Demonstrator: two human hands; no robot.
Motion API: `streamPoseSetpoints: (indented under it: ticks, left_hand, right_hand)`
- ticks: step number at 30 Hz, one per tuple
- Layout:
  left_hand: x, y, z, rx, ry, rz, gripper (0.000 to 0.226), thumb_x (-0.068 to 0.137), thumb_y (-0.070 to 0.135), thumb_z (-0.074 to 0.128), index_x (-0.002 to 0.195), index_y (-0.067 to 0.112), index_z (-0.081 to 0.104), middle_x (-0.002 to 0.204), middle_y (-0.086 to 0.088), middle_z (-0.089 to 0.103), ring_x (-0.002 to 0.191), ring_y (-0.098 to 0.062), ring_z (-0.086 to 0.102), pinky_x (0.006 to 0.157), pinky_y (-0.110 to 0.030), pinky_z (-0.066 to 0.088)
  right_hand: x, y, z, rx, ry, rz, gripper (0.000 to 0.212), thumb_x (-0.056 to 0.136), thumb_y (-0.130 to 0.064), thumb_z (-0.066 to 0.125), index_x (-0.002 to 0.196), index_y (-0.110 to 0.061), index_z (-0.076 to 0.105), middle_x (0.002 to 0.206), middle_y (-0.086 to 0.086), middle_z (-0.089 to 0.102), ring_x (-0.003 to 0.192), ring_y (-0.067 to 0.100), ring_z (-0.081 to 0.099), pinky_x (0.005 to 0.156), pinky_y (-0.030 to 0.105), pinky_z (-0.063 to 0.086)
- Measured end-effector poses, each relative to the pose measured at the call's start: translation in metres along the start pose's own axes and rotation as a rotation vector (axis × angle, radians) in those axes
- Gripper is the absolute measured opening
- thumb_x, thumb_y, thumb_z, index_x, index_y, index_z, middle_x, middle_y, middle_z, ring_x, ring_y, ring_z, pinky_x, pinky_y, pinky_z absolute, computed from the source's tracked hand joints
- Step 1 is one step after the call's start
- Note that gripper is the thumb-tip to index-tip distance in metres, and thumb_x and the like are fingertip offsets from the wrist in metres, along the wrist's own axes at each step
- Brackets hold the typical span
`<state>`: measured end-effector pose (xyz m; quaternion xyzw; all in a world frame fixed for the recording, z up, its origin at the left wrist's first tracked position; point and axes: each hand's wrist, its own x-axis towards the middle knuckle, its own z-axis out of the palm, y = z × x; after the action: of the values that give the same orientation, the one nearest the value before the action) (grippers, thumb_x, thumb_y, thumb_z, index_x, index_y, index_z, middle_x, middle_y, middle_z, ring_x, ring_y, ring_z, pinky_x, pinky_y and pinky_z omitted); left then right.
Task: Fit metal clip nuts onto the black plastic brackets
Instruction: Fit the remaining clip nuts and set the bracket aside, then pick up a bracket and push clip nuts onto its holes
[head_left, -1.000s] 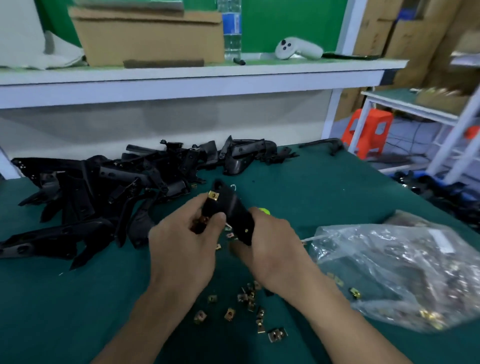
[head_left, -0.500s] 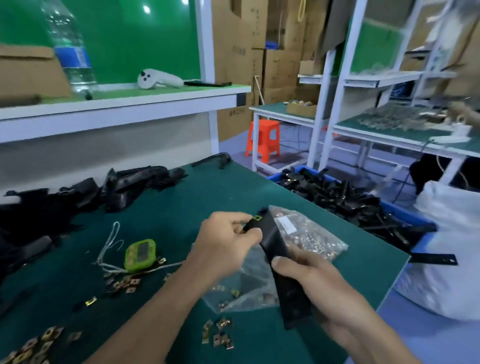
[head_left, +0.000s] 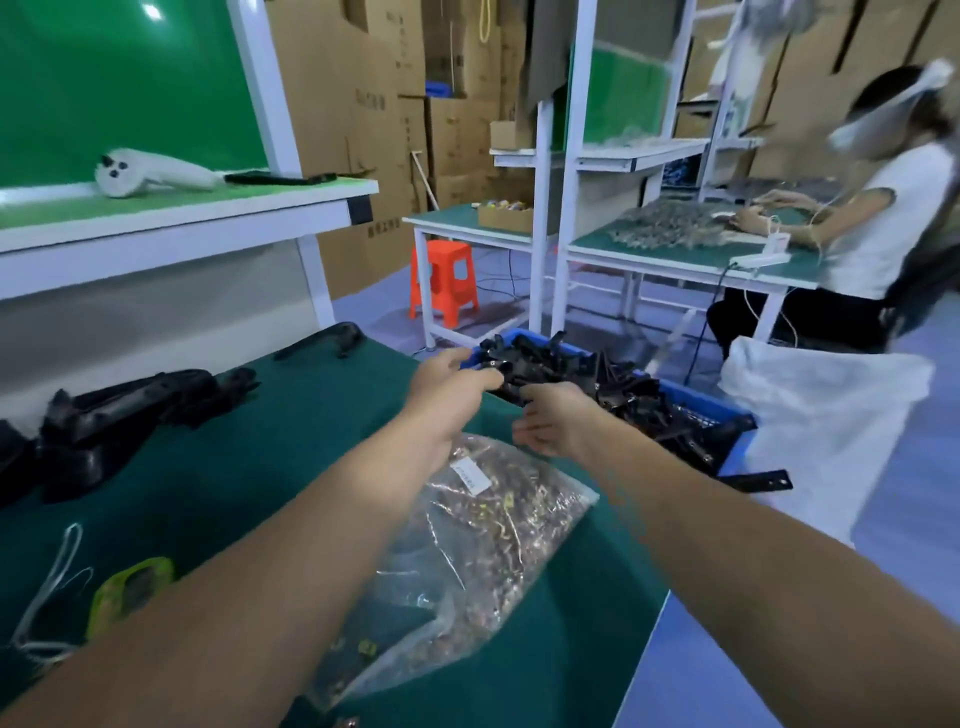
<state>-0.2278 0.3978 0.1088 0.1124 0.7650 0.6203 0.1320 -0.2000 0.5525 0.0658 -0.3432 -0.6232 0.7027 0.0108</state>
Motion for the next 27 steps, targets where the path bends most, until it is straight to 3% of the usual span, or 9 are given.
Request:
streamPoseSetpoints:
  ticks: [2, 5, 10, 13, 16, 20, 23, 25, 27]
  left_hand:
    - [0.007, -0.014, -0.023, 0.059, 0.048, 0.027, 0.039, 0.084, 0.016, 0.075, 0.122, 0.025, 0.071, 0.116, 0.008, 0.068, 0.095, -0.004, 0.059, 0.082, -0.024, 0.043]
    - [0.005, -0.030, -0.052, 0.131, 0.158, 0.050, 0.031, 0.087, 0.011, 0.068, 0.111, 0.026, 0.078, 0.117, 0.008, 0.073, 0.110, -0.012, 0.064, 0.094, -0.027, 0.047]
    - [-0.018, -0.045, -0.114, 0.262, 0.379, 0.043, 0.021, 0.084, 0.021, 0.065, 0.075, 0.032, 0.081, 0.078, 0.009, 0.078, 0.084, -0.019, 0.075, 0.081, -0.041, 0.061]
    - [-0.048, -0.061, -0.172, 0.417, 0.471, 0.040, 0.019, 0.084, 0.030, 0.067, 0.074, 0.039, 0.080, 0.074, 0.015, 0.076, 0.077, -0.013, 0.074, 0.074, -0.038, 0.062]
    - [-0.088, -0.090, -0.240, 0.629, 0.601, 0.007, 0.029, 0.089, 0.025, 0.062, 0.077, 0.045, 0.078, 0.090, 0.023, 0.076, 0.083, -0.007, 0.070, 0.069, -0.028, 0.059]
    - [-0.155, -0.132, -0.324, 0.742, 0.741, -0.155, 0.025, 0.094, 0.027, 0.061, 0.085, 0.042, 0.079, 0.079, 0.026, 0.073, 0.059, -0.003, 0.065, 0.047, -0.021, 0.051]
    - [-0.210, -0.155, -0.373, 0.750, 0.800, -0.272, 0.025, 0.094, 0.027, 0.064, 0.080, 0.047, 0.072, 0.081, 0.023, 0.073, 0.066, -0.002, 0.067, 0.060, -0.027, 0.060]
    - [-0.243, -0.164, -0.396, 0.708, 0.813, -0.338, 0.022, 0.096, 0.028, 0.065, 0.086, 0.046, 0.073, 0.088, 0.022, 0.071, 0.078, -0.003, 0.067, 0.070, -0.028, 0.061]
    - [-0.268, -0.171, -0.407, 0.588, 0.747, -0.359, 0.014, 0.094, 0.030, 0.069, 0.098, 0.041, 0.076, 0.094, 0.022, 0.072, 0.084, 0.002, 0.066, 0.075, -0.023, 0.058]
  right_hand:
    - [0.003, 0.004, 0.037, -0.129, 0.033, -0.156, 0.009, 0.079, -0.017, 0.067, 0.079, -0.009, 0.063, 0.076, 0.011, 0.063, 0.059, 0.025, 0.059, 0.053, 0.029, 0.043]
    - [-0.010, 0.004, 0.085, -0.398, 0.124, -0.358, 0.009, 0.075, -0.016, 0.064, 0.072, -0.010, 0.070, 0.066, 0.002, 0.066, 0.065, 0.024, 0.061, 0.059, 0.027, 0.045]
    - [-0.053, 0.009, 0.155, -0.627, -0.120, -0.556, 0.017, 0.073, -0.016, 0.057, 0.059, -0.019, 0.066, 0.052, -0.007, 0.057, 0.061, 0.016, 0.055, 0.050, 0.020, 0.037]
    - [-0.072, 0.020, 0.200, -0.702, -0.298, -0.591, 0.023, 0.077, -0.017, 0.055, 0.073, -0.026, 0.075, 0.070, -0.006, 0.070, 0.069, 0.015, 0.062, 0.055, 0.019, 0.041]
    - [-0.086, 0.038, 0.253, -0.847, -0.400, -0.649, 0.029, 0.080, -0.015, 0.056, 0.090, -0.031, 0.077, 0.095, -0.006, 0.073, 0.087, 0.013, 0.063, 0.061, 0.014, 0.042]
    - [-0.097, 0.063, 0.325, -0.949, -0.539, -0.710, 0.026, 0.088, -0.016, 0.057, 0.108, -0.024, 0.072, 0.103, -0.002, 0.069, 0.081, 0.008, 0.060, 0.057, 0.014, 0.048]
    - [-0.103, 0.077, 0.375, -1.045, -0.602, -0.759, 0.034, 0.095, -0.017, 0.054, 0.128, -0.022, 0.062, 0.115, 0.004, 0.066, 0.086, 0.018, 0.063, 0.070, 0.030, 0.053]
    - [-0.106, 0.083, 0.408, -1.103, -0.633, -0.813, 0.048, 0.098, -0.020, 0.055, 0.145, -0.021, 0.048, 0.136, 0.005, 0.059, 0.098, 0.019, 0.059, 0.080, 0.028, 0.048]
    - [-0.113, 0.086, 0.440, -1.085, -0.690, -0.808, 0.057, 0.097, -0.021, 0.055, 0.151, -0.023, 0.038, 0.136, 0.006, 0.058, 0.094, 0.018, 0.059, 0.073, 0.026, 0.045]
